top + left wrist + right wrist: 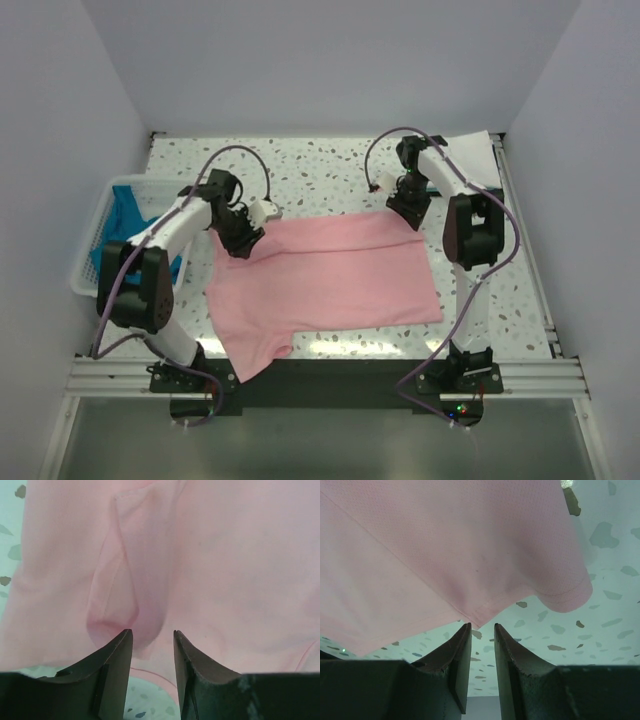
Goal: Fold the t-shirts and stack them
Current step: Fold the tshirt
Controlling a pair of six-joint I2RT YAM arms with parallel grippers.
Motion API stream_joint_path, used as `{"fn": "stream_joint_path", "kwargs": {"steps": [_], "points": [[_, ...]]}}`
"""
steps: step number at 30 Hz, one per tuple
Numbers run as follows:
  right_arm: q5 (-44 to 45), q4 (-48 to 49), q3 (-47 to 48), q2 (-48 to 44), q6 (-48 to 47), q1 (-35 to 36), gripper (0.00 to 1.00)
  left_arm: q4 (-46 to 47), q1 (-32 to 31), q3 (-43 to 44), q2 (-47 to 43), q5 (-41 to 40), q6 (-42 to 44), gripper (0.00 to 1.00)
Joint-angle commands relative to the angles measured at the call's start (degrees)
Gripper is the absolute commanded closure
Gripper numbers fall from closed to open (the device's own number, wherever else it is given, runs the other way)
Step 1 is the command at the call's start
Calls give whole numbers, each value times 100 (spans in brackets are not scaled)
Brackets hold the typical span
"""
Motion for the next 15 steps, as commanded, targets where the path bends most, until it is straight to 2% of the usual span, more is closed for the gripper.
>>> {"fn": "stream_joint_path", "kwargs": {"steps": [1,4,6,11,15], "points": [[81,-36,40,-236,2,-6,71,-164,-49,-257,-604,438,873,57],[55,-37,102,-192,19,-15,71,-77,-31,-223,-754,482,753,57],[37,-37,137,-148,54,-6,72,239,56,-39,-597,263,219,56],[28,7,216,-113,177,-6,75,740,303,900,246,-430,-934,59],[19,51,199,-96,274,-6,81,688,294,1332,862,-1038,-1015,66]]}}
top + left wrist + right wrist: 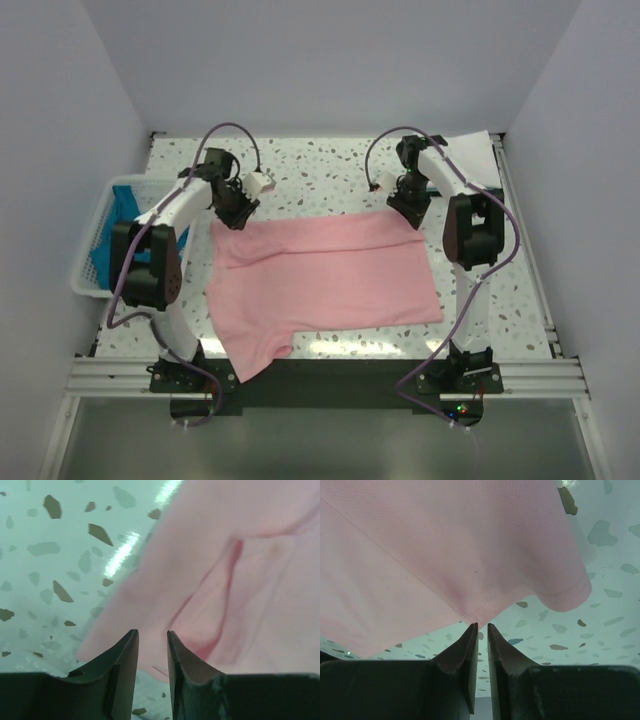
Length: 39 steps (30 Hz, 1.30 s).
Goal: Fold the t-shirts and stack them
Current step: Fold the tshirt
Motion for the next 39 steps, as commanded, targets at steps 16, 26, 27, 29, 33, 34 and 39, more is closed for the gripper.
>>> {"fn": "stream_joint_path", "kwargs": {"steps": [16,26,27,29,33,34,39], "points": [[235,423,-583,-25,356,55,94,-757,-41,159,502,-91,187,75],[235,405,-697,-25,374,47,94,-828,-128,-501,-69,331,600,76],[235,405,-715,-25,374,55,94,-802,-137,-545,-200,367,618,76],[235,405,-724,-25,391,55,94,-731,-164,-668,-342,490,679,76],[235,405,-733,-34,418,64,94,-757,-234,-844,-474,605,768,76],[235,405,-733,-43,426,55,94,-775,-251,-914,-474,613,768,76],[322,414,-803,-113,426,64,94,-723,-383,-1213,-544,666,856,76]]}}
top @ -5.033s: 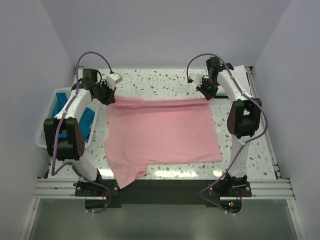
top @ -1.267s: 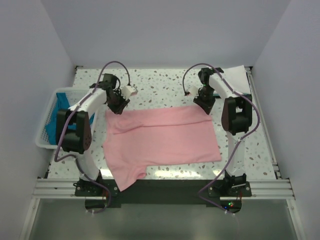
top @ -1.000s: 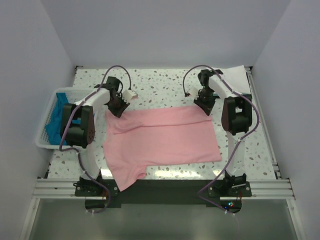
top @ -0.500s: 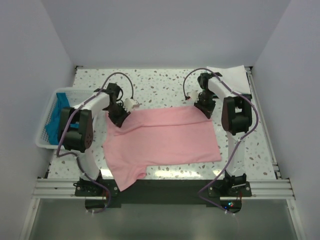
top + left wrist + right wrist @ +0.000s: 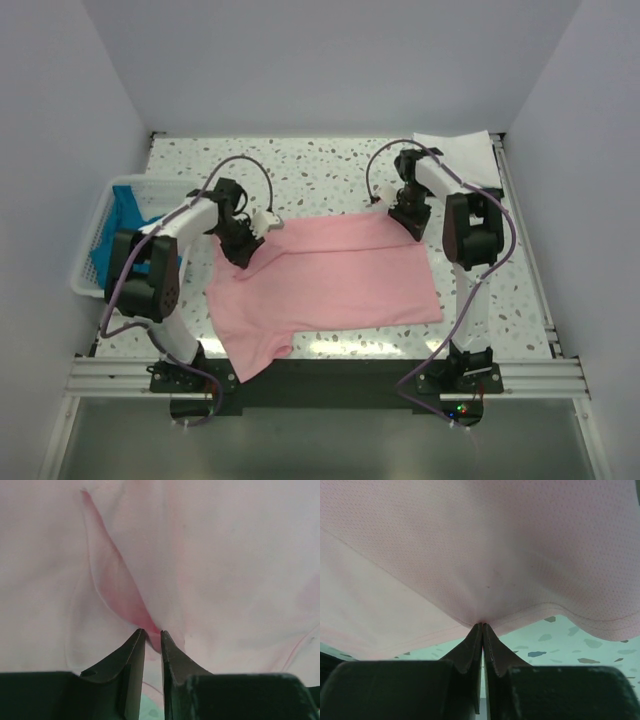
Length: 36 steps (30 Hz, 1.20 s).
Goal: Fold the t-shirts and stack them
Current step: Fold the tshirt
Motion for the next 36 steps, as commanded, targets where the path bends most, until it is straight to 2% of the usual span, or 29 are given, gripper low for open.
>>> {"fn": "stream_joint_path", "kwargs": {"steps": [1,5,11,17,20,21,24,30,36], "points": [[163,29,-64,-122,77,42,94,-8,-125,-260,-214,192,209,76],[172,38,-117,-166,85,42,94,18,-327,-480,-285,253,235,80],[190,38,-143,-201,94,42,94,282,-705,-910,-882,218,437,81],[128,-76,-117,-262,59,42,94,185,-671,-544,-1321,456,482,73],[102,-67,-126,-368,33,34,94,536,-303,-87,-1121,578,-141,68],[110,-67,-108,-377,33,33,94,920,-119,2,-1016,283,-691,68],[102,-85,-29,-350,68,42,94,1196,-64,433,-410,-535,-1231,68],[102,-76,15,-289,85,42,95,1092,-335,741,435,-652,-1304,71],[102,-111,-29,-341,77,42,95,968,-1012,206,67,-336,-864,73]]}}
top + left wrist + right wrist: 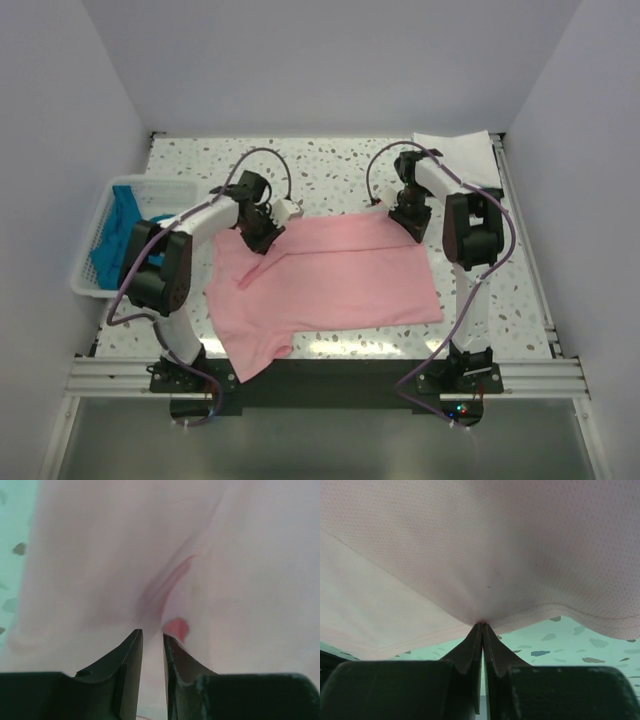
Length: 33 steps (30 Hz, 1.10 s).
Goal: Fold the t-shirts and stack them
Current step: Fold the tshirt
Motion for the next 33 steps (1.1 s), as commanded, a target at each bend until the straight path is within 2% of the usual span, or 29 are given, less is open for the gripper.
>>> {"fn": "stream_joint_path", "kwargs": {"steps": [1,5,10,13,15,18,24,29,33], "points": [[23,-96,41,-339,33,42,95,-125,-445,-236,-499,250,255,72],[23,-140,14,-427,7,42,95,-336,-621,-438,-754,277,466,71],[-133,-280,250,-506,-81,25,95,-258,-578,-632,-1228,-197,696,71],[-345,-298,566,-532,-29,33,95,-239,-96,-335,-1186,56,266,69],[-548,-272,752,-506,102,25,94,-353,395,61,-1063,529,-41,69],[-645,-184,989,-410,287,42,94,-371,548,282,-756,585,-218,69],[-583,-87,1148,-164,516,42,95,-38,39,379,-185,646,-676,71],[-513,-8,911,-199,604,42,95,340,-663,-157,-79,480,-764,73],[-443,115,612,-286,613,33,95,560,-902,-473,53,321,-834,73]]}}
